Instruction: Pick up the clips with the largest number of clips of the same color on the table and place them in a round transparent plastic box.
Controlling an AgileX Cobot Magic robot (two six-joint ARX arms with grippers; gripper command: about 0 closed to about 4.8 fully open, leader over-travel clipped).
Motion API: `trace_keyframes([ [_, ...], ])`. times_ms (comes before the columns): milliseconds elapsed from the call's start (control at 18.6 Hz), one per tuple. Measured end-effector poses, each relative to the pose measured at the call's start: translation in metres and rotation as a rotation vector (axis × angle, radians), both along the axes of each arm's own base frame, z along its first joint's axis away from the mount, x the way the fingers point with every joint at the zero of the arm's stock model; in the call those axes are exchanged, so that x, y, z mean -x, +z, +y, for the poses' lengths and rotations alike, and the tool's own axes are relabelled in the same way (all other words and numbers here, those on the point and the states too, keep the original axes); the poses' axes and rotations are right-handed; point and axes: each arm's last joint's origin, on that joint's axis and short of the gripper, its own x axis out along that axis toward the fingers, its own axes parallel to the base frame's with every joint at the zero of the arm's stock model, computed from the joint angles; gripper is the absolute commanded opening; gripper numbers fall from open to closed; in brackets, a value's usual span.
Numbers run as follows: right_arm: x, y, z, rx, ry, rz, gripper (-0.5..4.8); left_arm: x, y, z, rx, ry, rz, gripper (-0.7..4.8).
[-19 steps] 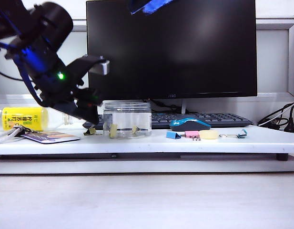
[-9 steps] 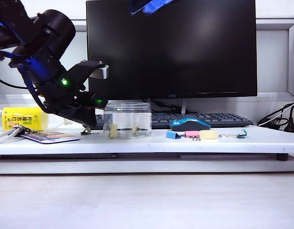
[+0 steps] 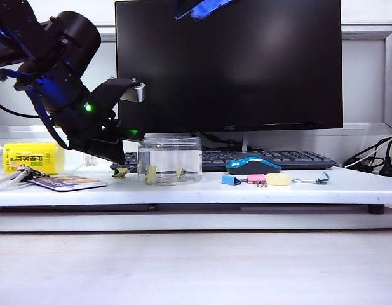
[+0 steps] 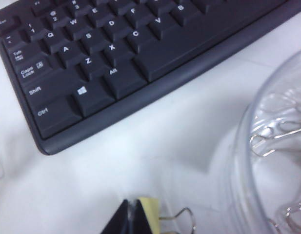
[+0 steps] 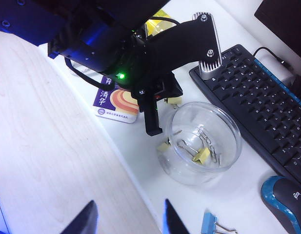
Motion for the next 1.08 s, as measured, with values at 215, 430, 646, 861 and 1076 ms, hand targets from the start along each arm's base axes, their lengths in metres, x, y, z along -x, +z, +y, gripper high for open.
trace_keyframes([
  [215, 0.000, 0.000, 0.000, 0.000, 0.000, 0.000, 1.79, 0.000, 0.000, 0.000, 0.014, 0.010, 0.006, -0.06],
  [430, -0.001, 0.000, -0.001, 0.000, -0.006, -0.001, 1.79, 0.004, 0.022, 0.002, 0.035, 0.012, -0.032, -0.06],
  [646, -0.001, 0.000, -0.001, 0.000, -0.007, -0.001, 1.79, 0.006, 0.057, 0.003, 0.053, 0.004, -0.063, -0.06],
  [861, -0.014, -0.001, -0.012, 0.012, -0.087, -0.004, 1.79, 0.015, 0.070, 0.005, 0.064, -0.057, 0.006, -0.06],
  [1076, -0.034, -0.003, -0.033, 0.032, -0.202, 0.013, 1.79, 0.031, 0.089, 0.007, 0.152, -0.197, 0.031, -0.06],
])
